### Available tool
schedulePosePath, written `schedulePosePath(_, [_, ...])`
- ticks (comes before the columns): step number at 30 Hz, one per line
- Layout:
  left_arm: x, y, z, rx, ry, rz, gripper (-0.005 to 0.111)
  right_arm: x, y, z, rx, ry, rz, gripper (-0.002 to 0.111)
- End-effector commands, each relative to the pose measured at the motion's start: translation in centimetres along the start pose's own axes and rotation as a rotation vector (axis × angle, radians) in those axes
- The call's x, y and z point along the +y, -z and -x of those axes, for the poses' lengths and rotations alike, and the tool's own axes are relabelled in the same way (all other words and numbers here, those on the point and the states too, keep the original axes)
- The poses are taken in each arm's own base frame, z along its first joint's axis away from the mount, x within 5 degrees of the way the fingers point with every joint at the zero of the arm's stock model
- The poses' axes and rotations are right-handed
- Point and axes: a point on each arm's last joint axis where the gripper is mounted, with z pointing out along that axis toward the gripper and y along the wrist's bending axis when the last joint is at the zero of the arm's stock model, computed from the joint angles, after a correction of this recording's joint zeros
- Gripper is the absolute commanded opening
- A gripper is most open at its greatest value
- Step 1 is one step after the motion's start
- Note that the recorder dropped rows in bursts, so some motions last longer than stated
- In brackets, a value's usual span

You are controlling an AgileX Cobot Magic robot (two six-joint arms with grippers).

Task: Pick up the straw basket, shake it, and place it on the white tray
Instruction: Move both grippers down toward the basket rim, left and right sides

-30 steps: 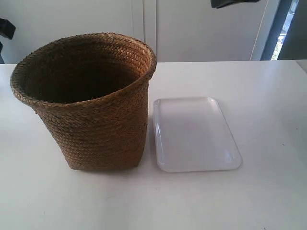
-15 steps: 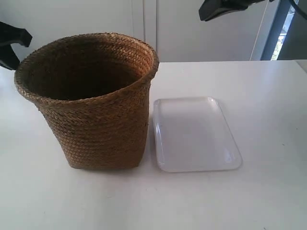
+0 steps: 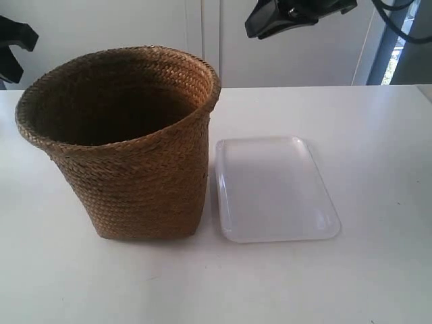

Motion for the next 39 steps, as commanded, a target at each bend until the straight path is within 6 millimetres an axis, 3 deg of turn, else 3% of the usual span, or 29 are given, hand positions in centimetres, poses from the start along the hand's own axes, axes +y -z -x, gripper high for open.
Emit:
schedulePosePath(1, [-0.2,0.6,-0.1,0.002,0.019,-0.004,0.0,0.2,0.3,0.3,-0.025,0.0,0.0,0.018])
schedulePosePath(3, [-0.2,0.5,-0.1,0.006,0.05,-0.008,0.001,0.0,0.3,0.3,-0.021,0.008,-0.013,0.03])
schedulePosePath(5, [-0.4,0.1,0.0,0.011,0.066,-0.039,0.016,0.0,0.3,0.3,-0.027,0.014,-0.021,0.046])
schedulePosePath(10, [-1.0,-0.6,0.2,0.02,0.101,-0.108,0.05,-0.1,0.3,0.3,-0.028,0.014,-0.025,0.053])
schedulePosePath(13, [-1.0,-0.9,0.3,0.017,0.101,-0.119,0.058,-0.1,0.3,0.3,-0.022,0.017,-0.029,0.053])
schedulePosePath(25, [-0.6,-3.3,0.6,0.064,0.109,-0.106,0.065,-0.4,0.0,0.0,0.007,-0.011,-0.049,0.064])
schedulePosePath(29, [-0.5,-3.4,0.6,0.067,0.108,-0.103,0.065,-0.9,-1.3,-0.3,0.052,-0.039,-0.039,0.074])
schedulePosePath(39, [-0.5,-3.4,0.6,0.065,0.108,-0.103,0.065,-0.9,-3.4,0.5,-0.024,-0.191,0.081,0.075])
